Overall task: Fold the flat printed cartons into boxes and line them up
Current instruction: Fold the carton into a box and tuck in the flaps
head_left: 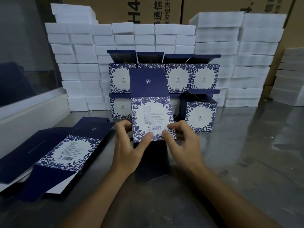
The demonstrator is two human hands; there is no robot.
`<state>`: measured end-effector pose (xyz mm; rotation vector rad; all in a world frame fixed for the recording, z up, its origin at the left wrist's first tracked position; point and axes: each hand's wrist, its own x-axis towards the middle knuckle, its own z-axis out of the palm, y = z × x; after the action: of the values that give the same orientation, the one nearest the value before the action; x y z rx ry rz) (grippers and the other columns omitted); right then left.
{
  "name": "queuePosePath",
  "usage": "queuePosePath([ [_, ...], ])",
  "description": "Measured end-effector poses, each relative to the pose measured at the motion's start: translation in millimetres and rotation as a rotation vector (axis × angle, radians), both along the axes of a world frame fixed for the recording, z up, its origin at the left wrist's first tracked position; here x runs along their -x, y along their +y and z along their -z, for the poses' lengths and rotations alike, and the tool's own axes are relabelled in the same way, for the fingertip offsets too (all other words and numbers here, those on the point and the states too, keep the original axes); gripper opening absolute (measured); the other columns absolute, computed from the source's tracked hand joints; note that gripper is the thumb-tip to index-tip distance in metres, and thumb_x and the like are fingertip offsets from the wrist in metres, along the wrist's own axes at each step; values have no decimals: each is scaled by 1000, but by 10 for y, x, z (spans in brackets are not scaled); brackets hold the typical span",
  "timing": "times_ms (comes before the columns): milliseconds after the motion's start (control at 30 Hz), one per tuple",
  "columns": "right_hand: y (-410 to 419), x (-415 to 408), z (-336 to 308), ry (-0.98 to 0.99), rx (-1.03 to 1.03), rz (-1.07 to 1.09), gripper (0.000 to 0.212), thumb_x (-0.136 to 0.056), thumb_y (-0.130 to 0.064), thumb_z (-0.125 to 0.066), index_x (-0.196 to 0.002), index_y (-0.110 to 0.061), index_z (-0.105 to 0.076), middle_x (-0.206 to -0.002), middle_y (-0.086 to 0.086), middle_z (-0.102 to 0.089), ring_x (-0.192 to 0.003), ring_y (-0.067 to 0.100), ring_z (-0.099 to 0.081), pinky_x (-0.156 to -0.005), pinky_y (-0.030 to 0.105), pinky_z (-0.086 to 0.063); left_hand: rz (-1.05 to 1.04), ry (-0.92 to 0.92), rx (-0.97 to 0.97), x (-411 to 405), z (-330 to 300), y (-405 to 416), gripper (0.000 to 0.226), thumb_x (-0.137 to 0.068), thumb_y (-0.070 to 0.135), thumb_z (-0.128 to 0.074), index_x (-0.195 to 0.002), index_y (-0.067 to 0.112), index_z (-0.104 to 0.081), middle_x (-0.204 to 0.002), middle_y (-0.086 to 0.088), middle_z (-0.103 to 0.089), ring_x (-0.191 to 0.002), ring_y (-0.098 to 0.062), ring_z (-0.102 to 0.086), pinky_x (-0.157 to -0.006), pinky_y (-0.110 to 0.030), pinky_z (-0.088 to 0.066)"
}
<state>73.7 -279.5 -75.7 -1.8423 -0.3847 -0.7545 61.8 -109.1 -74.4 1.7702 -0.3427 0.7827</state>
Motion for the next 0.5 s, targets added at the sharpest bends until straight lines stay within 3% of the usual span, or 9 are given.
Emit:
queuePosePath([
  [100, -60, -57, 53, 65, -17, 22, 11, -83, -38, -66, -85, -29, -59, -92, -17, -66, -88, 7, -64, -78, 38, -56, -43, 49, -26, -42, -22, 25, 29, -95, 47, -52, -96, 20, -43, -89, 7, -54, -79, 1, -55, -66, -16, -40],
  [167, -84, -81, 77, 109, -47, 38, 15, -81, -42, -64, -91, -34, -57, -92, -18, -67, -89, 4, -66, -81, 41, -57, -114, 61, -101, -82, -14, 50, 17, -102, 30, -44, -90, 18, -46, -80, 3, -50, -72, -6, -48, -64, -26, -36],
  [267, -95, -96, 88, 160, -66, 36, 30, -79, -46, -62, -105, -41, -48, -106, -12, -69, -97, 3, -66, -89, 43, -56, -131, 62, -137, -105, -4, 57, 14, -99, 14, -51, -86, 16, -49, -82, 2, -54, -79, -12, -53, -69, -28, -42],
  [400, -66, -80, 100, 204, -61, -4, 46, -82, -44, -64, -122, -35, -43, -121, -8, -67, -111, 8, -64, -97, 46, -52, -121, 99, -117, -145, 31, 73, 13, -98, 18, -55, -87, 13, -58, -91, -3, -60, -87, -12, -58, -76, -26, -47],
  [500, -36, -65, 106, 250, -40, -5, 59, -79, -54, -63, -129, -32, -40, -126, -8, -64, -117, 11, -61, -101, 46, -49, -169, 120, -99, -163, 51, 90, 16, -99, 18, -53, -84, 18, -59, -85, 4, -61, -81, -3, -57, -71, -27, -43],
])
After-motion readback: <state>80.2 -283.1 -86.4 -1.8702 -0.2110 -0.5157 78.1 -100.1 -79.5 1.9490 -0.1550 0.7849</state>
